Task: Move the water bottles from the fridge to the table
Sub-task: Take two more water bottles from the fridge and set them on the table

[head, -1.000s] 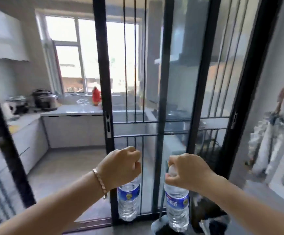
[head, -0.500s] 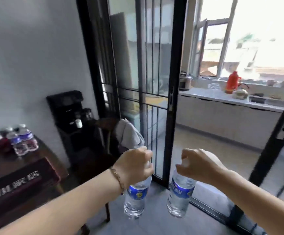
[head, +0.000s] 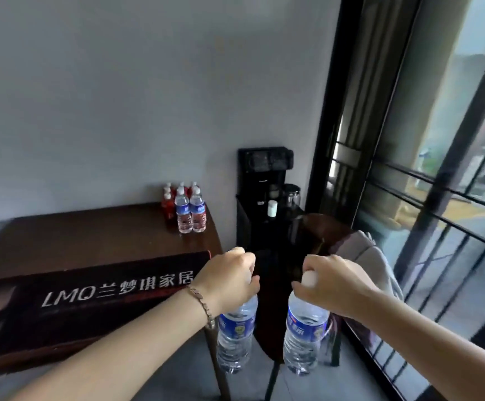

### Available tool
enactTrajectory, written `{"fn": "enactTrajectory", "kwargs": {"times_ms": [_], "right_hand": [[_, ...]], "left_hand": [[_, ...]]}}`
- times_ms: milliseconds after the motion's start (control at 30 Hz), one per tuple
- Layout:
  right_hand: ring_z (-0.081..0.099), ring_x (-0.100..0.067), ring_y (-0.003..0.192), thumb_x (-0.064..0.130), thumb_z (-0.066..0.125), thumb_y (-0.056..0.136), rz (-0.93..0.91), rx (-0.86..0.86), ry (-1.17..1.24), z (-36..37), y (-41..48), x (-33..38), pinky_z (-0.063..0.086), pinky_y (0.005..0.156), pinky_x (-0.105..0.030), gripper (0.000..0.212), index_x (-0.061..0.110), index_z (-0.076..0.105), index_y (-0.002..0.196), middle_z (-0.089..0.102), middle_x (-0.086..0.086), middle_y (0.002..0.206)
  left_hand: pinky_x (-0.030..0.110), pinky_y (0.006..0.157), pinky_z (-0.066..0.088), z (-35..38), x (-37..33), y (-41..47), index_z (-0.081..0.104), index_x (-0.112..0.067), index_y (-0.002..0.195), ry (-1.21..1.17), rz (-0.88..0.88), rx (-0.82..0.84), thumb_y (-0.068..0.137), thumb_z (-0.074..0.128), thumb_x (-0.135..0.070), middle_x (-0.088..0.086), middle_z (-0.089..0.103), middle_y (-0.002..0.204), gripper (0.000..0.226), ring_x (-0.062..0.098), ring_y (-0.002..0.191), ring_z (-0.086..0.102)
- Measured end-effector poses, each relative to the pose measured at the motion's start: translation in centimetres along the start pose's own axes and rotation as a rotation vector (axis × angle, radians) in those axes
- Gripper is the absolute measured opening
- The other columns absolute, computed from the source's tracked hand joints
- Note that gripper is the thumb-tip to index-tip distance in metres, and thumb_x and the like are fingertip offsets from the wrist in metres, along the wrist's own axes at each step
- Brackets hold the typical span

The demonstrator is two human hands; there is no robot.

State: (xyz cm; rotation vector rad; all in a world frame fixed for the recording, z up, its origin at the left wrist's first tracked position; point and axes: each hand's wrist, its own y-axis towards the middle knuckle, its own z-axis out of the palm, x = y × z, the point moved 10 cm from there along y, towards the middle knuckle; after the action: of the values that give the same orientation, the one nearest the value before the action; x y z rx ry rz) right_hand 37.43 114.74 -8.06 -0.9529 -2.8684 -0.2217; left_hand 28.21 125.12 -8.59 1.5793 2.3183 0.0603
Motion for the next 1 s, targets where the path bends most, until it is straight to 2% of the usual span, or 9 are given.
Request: {"fn": "enactTrajectory", "kwargs": {"times_ms": [100,267,433,567,767,900,1000], "right_hand": [[0.053,-0.020,0.074,0.049,0.052,0.082,-0.095,0.057,0.014,1.4,6.9,1.5,0.038,0.061,-0.027,0.026,0.023,0.050,0.083,0.056,0.005,0.077],[0.063,-0.022,0.086,0.047,0.053,0.083,-0.188,0.105,0.037,3.8,16.8,4.0,0.048,0.069,-0.030,0.029,0.019,0.054,0.090,0.065,0.001,0.089],[0.059,-0.023,0.082,0.043,0.055,0.086,-0.171,0.178,0.124,8.0,25.5,5.8,0.044,0.065,-0.028,0.031,0.014,0.053,0.095,0.060,-0.003,0.089],[0.059,-0.024,0.084,0.042,0.053,0.087,-0.116,0.194,0.146,12.5,32.5,7.8,0.045,0.066,-0.029,0.036,0.011,0.055,0.103,0.062,-0.005,0.093],[0.056,-0.023,0.081,0.043,0.052,0.086,0.014,0.219,0.179,18.1,43.2,11.1,0.043,0.066,-0.029,0.035,0.011,0.054,0.100,0.063,-0.004,0.094],[0.053,-0.018,0.076,0.040,0.053,0.086,0.105,0.211,0.280,20.4,48.8,12.7,0.033,0.050,-0.022,0.024,0.017,0.047,0.092,0.056,0.001,0.087],[0.051,-0.014,0.072,0.040,0.053,0.086,0.141,0.196,0.316,22.4,52.3,13.9,0.032,0.049,-0.019,0.023,0.018,0.047,0.092,0.054,0.003,0.085]], "left_hand": [[0.031,0.068,0.038,0.1,5.3,3.7,0.043,-0.015,0.076,-0.006,-0.141,0.000,0.091,0.051,-0.032,0.001,0.045,0.087,0.024,0.028,0.089,0.059],[0.033,0.072,0.043,0.3,13.5,7.9,0.043,-0.017,0.077,-0.043,-0.354,-0.019,0.090,0.054,-0.037,-0.001,0.044,0.089,0.026,0.022,0.081,0.055],[0.027,0.067,0.038,0.7,21.6,11.9,0.042,-0.017,0.080,-0.048,-0.460,-0.047,0.089,0.058,-0.040,-0.003,0.041,0.090,0.029,0.016,0.076,0.050],[0.028,0.066,0.037,2.8,28.8,15.8,0.038,-0.018,0.079,-0.041,-0.458,-0.002,0.088,0.058,-0.041,-0.003,0.041,0.089,0.031,0.018,0.074,0.049],[0.026,0.064,0.034,6.4,39.3,23.1,0.036,-0.017,0.081,-0.059,-0.356,0.067,0.089,0.056,-0.040,-0.005,0.038,0.091,0.031,0.017,0.072,0.048],[0.022,0.063,0.033,8.3,44.4,27.7,0.036,-0.018,0.081,-0.091,-0.317,0.085,0.090,0.056,-0.037,-0.005,0.038,0.090,0.029,0.013,0.071,0.046],[0.021,0.064,0.037,10.2,47.0,30.5,0.047,-0.014,0.089,-0.125,-0.305,0.113,0.090,0.056,-0.037,-0.003,0.045,0.095,0.025,0.016,0.079,0.057]]}}
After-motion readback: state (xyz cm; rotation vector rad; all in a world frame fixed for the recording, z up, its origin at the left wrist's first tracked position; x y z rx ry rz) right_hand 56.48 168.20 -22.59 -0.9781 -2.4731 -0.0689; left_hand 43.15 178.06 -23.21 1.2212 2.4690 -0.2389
